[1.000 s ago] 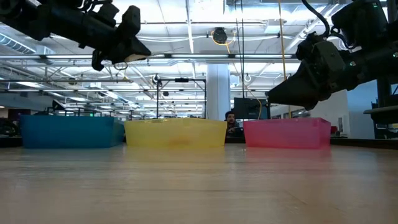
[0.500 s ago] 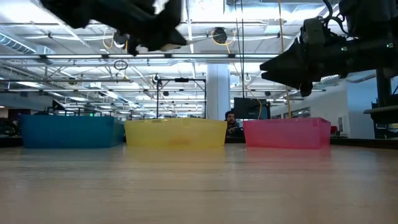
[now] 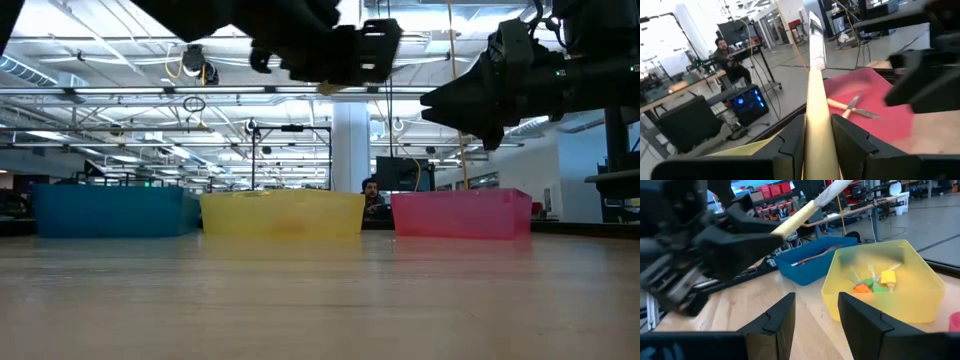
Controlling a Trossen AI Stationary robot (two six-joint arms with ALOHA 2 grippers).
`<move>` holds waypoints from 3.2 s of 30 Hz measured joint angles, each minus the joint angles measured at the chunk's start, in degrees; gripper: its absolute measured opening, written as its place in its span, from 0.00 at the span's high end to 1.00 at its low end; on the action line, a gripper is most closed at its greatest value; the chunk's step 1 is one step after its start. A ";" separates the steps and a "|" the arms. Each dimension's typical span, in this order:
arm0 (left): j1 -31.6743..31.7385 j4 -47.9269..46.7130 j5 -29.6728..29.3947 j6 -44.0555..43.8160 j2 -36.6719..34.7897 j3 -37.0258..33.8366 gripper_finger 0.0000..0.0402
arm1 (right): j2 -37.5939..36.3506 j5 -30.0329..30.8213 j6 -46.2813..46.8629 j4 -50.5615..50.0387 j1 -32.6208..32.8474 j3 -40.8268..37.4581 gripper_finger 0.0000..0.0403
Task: Pick & Place Kitchen Items
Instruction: Put the yellow table knife into the red bin
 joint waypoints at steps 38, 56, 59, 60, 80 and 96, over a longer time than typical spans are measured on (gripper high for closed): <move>-4.28 -17.20 -5.52 -13.13 7.01 9.84 0.77 | -0.02 -4.20 -0.80 12.31 -0.11 -3.48 0.65; -4.09 -3.42 4.98 -8.22 7.01 9.80 0.77 | -0.04 -9.09 -2.89 22.56 -0.13 -5.93 0.65; -3.98 -3.42 5.02 -8.22 7.01 9.80 0.77 | -0.02 -8.96 -2.89 22.55 -0.21 -5.87 0.65; -3.98 -3.42 5.02 -8.22 7.01 9.80 0.77 | -0.02 -8.90 -2.89 22.53 -0.41 -5.84 0.65; -3.91 -0.51 7.74 -5.39 6.99 9.80 0.77 | -0.75 -8.88 2.52 22.56 -3.93 -2.93 0.65; -0.68 -2.15 13.04 -5.96 6.97 9.77 0.77 | -0.83 -7.46 5.25 22.93 -3.91 -2.91 0.99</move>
